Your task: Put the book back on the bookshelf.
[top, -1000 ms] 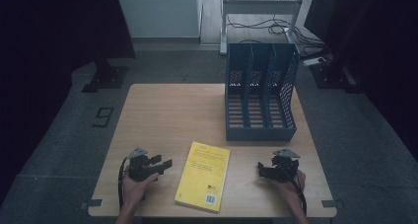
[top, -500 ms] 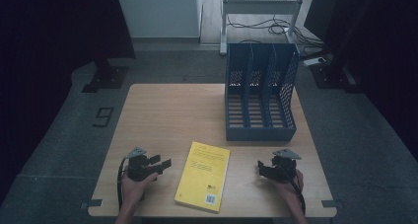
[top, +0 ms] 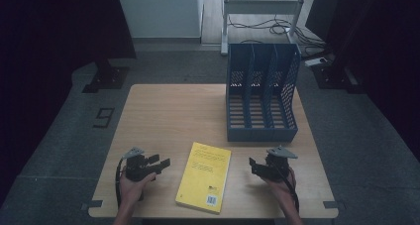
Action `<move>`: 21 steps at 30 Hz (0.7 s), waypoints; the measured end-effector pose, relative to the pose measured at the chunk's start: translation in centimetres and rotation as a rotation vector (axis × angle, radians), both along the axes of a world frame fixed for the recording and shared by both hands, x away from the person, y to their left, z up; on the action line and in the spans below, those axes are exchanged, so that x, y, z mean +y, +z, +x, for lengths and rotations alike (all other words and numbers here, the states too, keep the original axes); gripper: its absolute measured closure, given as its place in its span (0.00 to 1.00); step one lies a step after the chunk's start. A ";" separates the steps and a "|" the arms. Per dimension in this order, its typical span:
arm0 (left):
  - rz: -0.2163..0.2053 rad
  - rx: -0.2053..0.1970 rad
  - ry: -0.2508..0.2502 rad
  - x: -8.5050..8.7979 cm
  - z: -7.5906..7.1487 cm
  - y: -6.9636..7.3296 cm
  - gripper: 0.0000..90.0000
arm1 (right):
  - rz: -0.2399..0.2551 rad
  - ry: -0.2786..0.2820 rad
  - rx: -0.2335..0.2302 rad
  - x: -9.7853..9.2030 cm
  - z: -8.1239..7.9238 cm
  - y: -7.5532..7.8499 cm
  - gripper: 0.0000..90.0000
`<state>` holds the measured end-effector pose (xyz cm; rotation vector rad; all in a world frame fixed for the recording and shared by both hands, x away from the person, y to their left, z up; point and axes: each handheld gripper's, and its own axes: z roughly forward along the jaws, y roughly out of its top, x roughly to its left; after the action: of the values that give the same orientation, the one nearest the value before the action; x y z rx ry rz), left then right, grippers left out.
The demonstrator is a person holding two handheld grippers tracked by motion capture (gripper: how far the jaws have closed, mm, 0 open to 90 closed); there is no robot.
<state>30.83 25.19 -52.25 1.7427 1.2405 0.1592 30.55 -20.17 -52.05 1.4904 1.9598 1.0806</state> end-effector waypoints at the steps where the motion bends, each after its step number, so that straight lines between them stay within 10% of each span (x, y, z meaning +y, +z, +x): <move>1: 0.002 0.002 -0.001 0.0 0.0 0.0 0.40 | 0.000 0.006 -0.005 0.3 0.0 0.2 0.18; 21: 0.014 0.013 -0.019 -0.6 0.0 -0.3 0.40 | 0.044 0.136 -0.005 6.2 0.4 0.7 0.18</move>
<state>30.88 24.57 -52.59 1.7695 1.2347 0.1457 30.98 -13.97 -51.35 1.3921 2.0718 1.1905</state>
